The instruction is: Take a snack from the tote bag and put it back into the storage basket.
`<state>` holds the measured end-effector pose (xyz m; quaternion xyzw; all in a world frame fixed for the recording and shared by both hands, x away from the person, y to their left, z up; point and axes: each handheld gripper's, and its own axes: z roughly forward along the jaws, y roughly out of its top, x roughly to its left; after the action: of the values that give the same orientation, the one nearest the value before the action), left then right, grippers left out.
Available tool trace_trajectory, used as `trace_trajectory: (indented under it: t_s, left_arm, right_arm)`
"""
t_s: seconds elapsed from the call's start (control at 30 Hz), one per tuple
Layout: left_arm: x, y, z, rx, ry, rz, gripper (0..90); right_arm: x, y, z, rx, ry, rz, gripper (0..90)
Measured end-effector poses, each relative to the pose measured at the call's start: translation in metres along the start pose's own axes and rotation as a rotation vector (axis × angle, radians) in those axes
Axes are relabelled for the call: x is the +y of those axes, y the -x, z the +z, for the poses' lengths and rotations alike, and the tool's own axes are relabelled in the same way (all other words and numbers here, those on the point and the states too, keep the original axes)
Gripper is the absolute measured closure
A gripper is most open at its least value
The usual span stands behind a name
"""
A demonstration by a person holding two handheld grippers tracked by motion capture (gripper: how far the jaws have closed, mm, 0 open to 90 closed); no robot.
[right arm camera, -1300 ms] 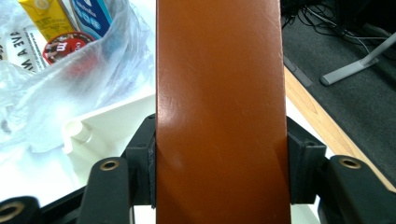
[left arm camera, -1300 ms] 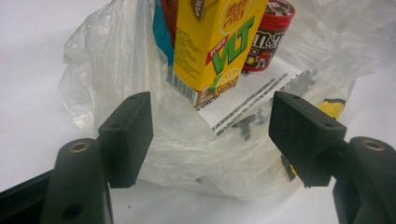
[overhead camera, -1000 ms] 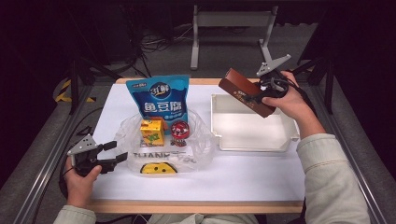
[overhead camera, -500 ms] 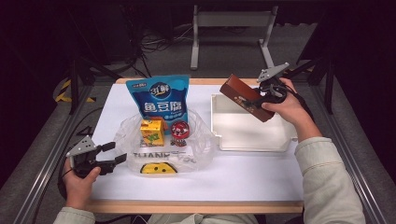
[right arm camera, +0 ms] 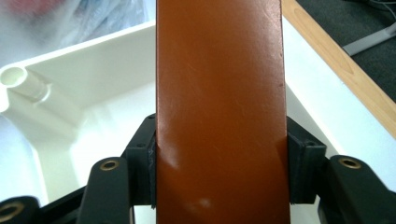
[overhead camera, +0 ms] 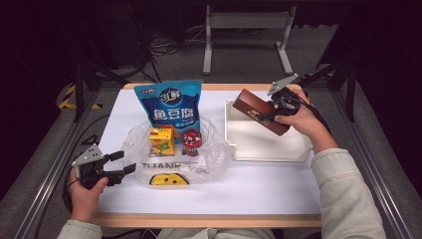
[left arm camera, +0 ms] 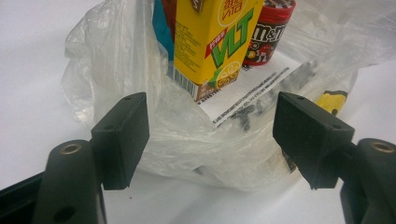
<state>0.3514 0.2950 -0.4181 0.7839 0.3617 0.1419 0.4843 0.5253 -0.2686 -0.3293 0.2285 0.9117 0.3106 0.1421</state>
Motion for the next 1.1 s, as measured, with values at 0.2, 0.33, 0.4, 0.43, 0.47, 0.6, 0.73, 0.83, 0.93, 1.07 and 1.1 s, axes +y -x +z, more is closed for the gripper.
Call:
trace_trajectory:
  t_s: [0.2, 0.33, 0.4, 0.43, 0.47, 0.6, 0.73, 0.83, 0.93, 1.07, 1.1]
  left_arm:
    - [0.0, 0.0, 0.0, -0.002, -0.001, -0.003, 27.6]
    - [0.0, 0.0, 0.001, -0.006, -0.002, -0.005, 27.6]
    - [0.0, 0.0, 0.001, -0.005, -0.001, -0.005, 27.6]
    - [0.0, 0.0, 0.0, -0.007, -0.002, -0.006, 27.6]
    - [0.0, 0.0, 0.0, -0.007, -0.002, -0.006, 27.6]
    - [-0.001, -0.001, 0.0, -0.009, -0.004, -0.005, 27.6]
    - [-0.001, 0.0, -0.001, -0.007, -0.003, -0.009, 27.6]
    - [-0.001, -0.001, 0.0, -0.009, -0.003, -0.01, 27.6]
    - [-0.001, 0.0, 0.0, -0.009, -0.001, -0.009, 27.6]
    - [-0.001, -0.001, 0.0, -0.011, -0.003, -0.008, 27.6]
    - [-0.001, -0.001, 0.0, -0.011, -0.003, -0.009, 27.6]
  right_arm:
    - [-0.004, 0.002, 0.007, 0.001, -0.027, 0.009, 42.6]
    - [-0.008, 0.004, 0.01, 0.002, -0.042, 0.018, 42.6]
    - [-0.009, 0.004, 0.01, 0.0, -0.047, 0.02, 42.7]
    - [-0.012, 0.005, 0.012, -0.003, -0.056, 0.022, 42.6]
    - [-0.012, 0.005, 0.012, -0.003, -0.056, 0.022, 42.6]
    - [-0.015, 0.006, 0.014, -0.001, -0.064, 0.025, 42.6]
    - [-0.018, 0.007, 0.018, 0.007, -0.081, 0.024, 42.6]
    - [-0.019, 0.007, 0.02, 0.008, -0.088, 0.022, 42.6]
    - [-0.02, 0.006, 0.023, 0.006, -0.097, 0.018, 42.6]
    - [-0.021, 0.006, 0.025, 0.009, -0.106, 0.017, 42.6]
    - [-0.022, 0.006, 0.026, 0.009, -0.11, 0.018, 42.6]
